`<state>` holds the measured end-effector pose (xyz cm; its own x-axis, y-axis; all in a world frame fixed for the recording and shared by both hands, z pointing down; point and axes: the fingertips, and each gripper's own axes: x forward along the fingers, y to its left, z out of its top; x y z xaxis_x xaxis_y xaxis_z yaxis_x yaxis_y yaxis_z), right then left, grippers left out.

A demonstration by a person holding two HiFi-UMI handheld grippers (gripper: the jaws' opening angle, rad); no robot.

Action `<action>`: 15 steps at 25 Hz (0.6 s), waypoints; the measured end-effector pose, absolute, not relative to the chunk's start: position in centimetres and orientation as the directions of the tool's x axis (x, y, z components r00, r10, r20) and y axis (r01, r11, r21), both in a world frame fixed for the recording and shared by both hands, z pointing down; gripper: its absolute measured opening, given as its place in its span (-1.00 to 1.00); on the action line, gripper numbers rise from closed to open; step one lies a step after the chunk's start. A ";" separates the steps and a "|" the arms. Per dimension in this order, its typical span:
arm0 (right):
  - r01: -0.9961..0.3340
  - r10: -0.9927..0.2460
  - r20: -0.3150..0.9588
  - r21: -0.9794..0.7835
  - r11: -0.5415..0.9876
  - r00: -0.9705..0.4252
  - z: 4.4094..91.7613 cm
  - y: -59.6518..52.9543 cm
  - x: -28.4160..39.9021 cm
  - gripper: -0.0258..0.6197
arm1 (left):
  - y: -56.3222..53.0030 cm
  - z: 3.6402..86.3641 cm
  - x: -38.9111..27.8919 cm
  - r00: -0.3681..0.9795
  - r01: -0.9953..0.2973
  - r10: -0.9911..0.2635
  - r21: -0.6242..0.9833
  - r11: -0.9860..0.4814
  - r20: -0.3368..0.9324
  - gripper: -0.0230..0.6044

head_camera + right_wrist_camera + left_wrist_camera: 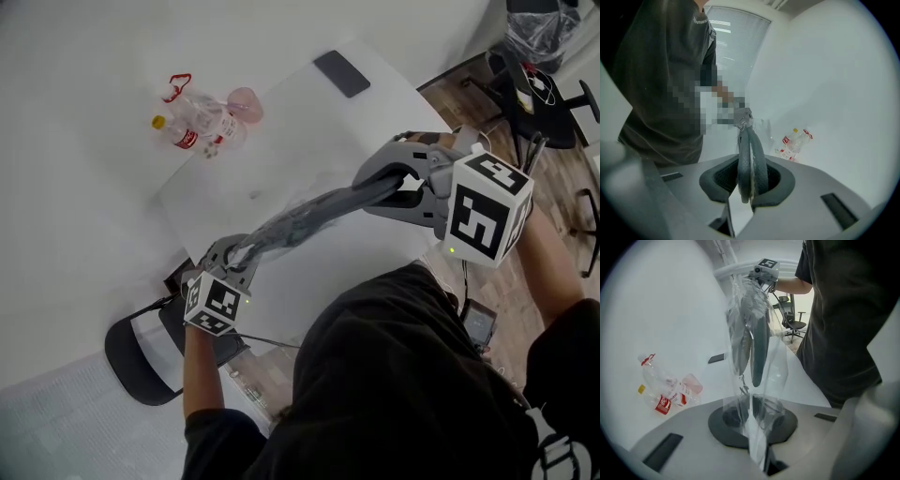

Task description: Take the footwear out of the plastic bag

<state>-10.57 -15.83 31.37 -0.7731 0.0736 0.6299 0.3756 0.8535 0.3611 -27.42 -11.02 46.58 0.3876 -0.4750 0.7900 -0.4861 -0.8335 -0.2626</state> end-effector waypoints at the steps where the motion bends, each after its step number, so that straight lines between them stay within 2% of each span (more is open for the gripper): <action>1: 0.375 0.074 0.629 0.361 0.854 -0.774 31.3 -16.0 -10.5 -0.68 | -11.1 46.5 -27.6 0.384 -0.489 -0.480 -0.267 -0.830 0.789 -0.80; 9: 0.367 0.075 0.622 0.357 0.859 -0.780 30.7 -16.7 -9.7 -0.68 | -11.2 46.7 -28.4 0.358 -0.513 -0.486 -0.267 -0.816 0.797 -0.83; 15: 0.349 0.060 0.621 0.356 0.867 -0.782 29.8 -17.1 -8.6 -0.68 | -10.8 46.9 -28.8 0.369 -0.582 -0.504 -0.228 -0.780 0.781 -0.83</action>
